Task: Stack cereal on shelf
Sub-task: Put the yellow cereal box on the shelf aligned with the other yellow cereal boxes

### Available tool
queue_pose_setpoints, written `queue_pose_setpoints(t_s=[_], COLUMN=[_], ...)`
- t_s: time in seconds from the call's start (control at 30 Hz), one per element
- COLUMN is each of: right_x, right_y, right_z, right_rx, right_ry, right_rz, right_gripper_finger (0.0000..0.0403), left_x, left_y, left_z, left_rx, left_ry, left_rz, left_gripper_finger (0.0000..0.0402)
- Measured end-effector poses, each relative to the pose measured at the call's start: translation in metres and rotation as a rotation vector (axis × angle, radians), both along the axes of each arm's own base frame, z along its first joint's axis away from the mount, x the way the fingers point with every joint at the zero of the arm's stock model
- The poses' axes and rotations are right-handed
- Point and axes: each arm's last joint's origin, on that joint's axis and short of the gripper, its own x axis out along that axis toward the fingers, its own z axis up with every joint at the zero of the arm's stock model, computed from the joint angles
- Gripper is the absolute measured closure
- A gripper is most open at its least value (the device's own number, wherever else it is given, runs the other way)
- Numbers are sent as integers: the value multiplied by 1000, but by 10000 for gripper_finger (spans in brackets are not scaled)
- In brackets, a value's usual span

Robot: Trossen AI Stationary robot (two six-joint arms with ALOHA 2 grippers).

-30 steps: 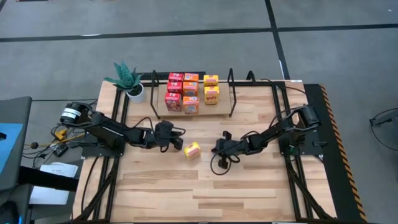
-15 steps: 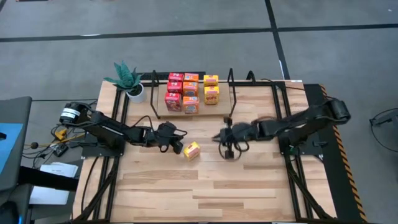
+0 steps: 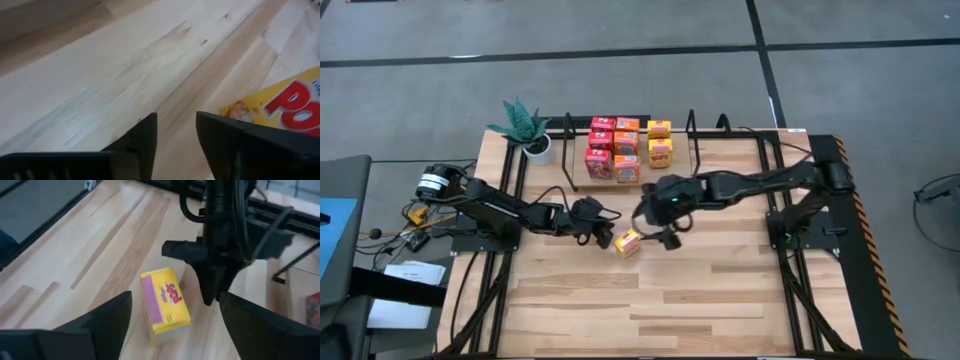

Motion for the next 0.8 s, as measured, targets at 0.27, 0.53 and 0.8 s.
queue_pose_setpoints(t_s=[0.27,0.53,0.8], right_x=[39,43,49], right_y=[8,5,4], right_z=[-16,-20,-33], right_rx=[31,7,-19], right_ry=[135,136,162], right_rz=[111,119,108], right_gripper_finger=[61,64,65], left_x=[-4,-5,-5], left_y=[1,1,1], left_z=[-5,-5,-6], left_rx=[8,13,22], left_ry=[71,75,84], left_rz=[1,9,16], left_gripper_finger=[255,255,255])
